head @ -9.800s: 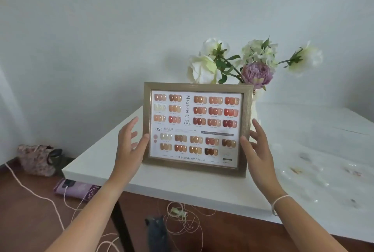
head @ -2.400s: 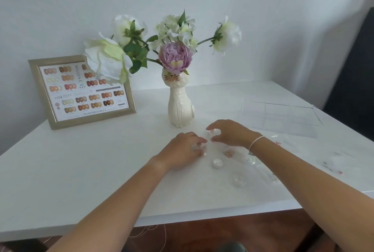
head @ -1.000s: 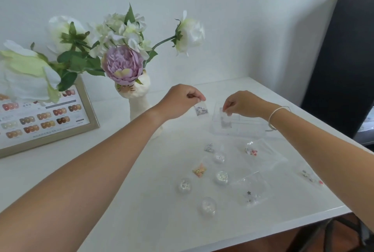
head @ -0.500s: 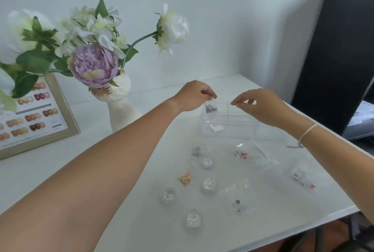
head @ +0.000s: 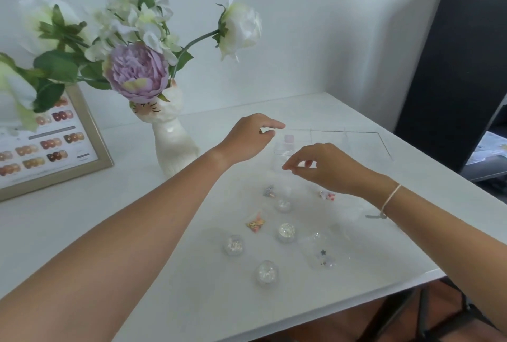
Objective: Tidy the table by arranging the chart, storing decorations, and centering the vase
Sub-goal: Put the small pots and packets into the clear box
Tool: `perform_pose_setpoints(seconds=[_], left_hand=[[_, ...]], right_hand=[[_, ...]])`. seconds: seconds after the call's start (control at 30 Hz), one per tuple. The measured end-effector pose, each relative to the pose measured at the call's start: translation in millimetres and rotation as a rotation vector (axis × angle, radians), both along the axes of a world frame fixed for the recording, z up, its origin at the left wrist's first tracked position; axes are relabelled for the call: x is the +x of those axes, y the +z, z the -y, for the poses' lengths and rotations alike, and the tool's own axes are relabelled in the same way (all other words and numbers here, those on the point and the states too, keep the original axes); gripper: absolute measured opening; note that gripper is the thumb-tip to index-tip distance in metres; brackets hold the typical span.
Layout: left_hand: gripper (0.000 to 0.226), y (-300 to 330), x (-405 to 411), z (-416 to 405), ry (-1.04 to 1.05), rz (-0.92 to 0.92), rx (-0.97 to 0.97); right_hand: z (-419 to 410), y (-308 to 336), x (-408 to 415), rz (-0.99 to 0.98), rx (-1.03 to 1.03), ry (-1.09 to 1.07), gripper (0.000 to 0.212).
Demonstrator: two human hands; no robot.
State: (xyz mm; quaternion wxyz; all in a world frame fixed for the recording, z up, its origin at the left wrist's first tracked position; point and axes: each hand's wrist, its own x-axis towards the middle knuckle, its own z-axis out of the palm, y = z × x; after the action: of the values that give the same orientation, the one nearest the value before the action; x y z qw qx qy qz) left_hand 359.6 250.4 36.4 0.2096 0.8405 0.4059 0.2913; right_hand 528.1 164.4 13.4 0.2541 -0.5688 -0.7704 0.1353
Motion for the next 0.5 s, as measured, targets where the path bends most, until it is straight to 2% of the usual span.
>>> perform_pose_setpoints(seconds=[0.1,0.23,0.43,0.5], left_hand=[[0.027,-7.1,-27.7,21.6,0.009,0.02,-0.032],[0.019,-19.5,-59.2,50.5,-0.005,-0.026,-0.114],[0.008,-40.5,-75.2,79.4,-0.038,-0.129,-0.21],[0.018,-45.1,-74.0,83.6,-0.045,-0.179,-0.228]], right_hand=[[-1.4,-4.5,-14.5,0.074,-0.098,0.029,0.017],[-1.9,-7.8,-29.2,0.237,-0.19,0.0,0.032],[-3.1,-7.4,-38.7,0.299,-0.254,-0.09,0.036],[-3.2,-7.7,-40.3,0.314,-0.259,-0.107,0.033]])
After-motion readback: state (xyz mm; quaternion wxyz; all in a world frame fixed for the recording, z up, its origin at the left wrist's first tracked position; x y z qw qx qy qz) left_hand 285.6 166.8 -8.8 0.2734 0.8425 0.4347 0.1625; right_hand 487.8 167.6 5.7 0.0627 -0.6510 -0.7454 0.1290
